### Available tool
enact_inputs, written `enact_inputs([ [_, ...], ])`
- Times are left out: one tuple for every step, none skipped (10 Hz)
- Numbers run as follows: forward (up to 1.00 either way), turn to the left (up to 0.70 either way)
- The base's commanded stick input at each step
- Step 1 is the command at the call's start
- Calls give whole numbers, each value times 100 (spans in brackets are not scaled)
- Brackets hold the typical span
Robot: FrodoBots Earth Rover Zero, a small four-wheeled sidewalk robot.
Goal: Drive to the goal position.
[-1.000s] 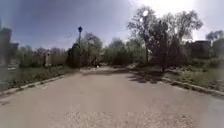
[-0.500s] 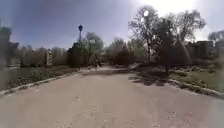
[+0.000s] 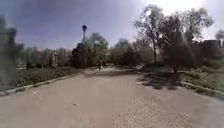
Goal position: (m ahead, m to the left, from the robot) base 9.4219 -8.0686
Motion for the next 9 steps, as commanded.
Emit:
enact_inputs([
  [70, 0],
  [70, 0],
  [70, 0],
  [70, 0],
  [70, 0],
  [70, 0],
  [70, 0],
  [70, 0],
  [70, 0],
])
